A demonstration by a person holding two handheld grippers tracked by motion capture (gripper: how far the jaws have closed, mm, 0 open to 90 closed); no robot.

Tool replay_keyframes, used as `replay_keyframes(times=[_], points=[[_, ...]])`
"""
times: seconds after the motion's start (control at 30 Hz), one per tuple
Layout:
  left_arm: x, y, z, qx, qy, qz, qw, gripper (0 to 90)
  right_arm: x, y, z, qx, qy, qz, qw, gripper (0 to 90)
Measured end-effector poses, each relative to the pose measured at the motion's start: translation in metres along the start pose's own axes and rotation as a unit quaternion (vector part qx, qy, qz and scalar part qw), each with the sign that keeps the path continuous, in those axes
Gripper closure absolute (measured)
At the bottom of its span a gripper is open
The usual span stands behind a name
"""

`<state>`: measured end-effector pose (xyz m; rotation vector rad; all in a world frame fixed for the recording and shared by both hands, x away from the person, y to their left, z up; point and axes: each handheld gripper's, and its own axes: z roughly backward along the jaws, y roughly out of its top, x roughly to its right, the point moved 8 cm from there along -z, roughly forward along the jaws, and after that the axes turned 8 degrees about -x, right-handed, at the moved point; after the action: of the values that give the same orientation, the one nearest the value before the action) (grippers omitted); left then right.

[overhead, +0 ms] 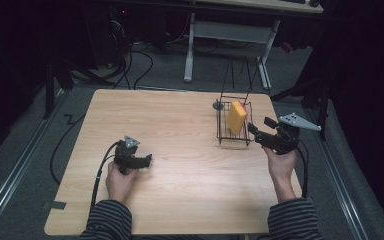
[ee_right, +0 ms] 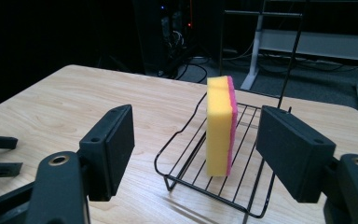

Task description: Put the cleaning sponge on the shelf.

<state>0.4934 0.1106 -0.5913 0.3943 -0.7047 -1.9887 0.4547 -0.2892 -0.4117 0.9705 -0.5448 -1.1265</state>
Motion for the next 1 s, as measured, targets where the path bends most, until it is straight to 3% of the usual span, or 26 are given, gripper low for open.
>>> replay_keyframes(times=[0.5, 0.63, 1.0], points=[[0.0, 0.0, 0.0, 0.0, 0.0, 0.0, 1.0, 17.2, -0.004, -0.01, 0.018, -0.001, 0.001, -0.002, 1.0, 30.6], [0.0, 0.0, 0.0, 0.0, 0.0, 0.0, 1.0, 17.2, -0.006, -0.011, 0.026, 0.01, 0.007, -0.003, 0.9999, 31.3], [0.0, 0.0, 0.0, 0.0, 0.0, 0.0, 1.0, 17.2, -0.02, -0.021, 0.036, 0.015, 0.02, 0.005, 0.9997, 32.4]])
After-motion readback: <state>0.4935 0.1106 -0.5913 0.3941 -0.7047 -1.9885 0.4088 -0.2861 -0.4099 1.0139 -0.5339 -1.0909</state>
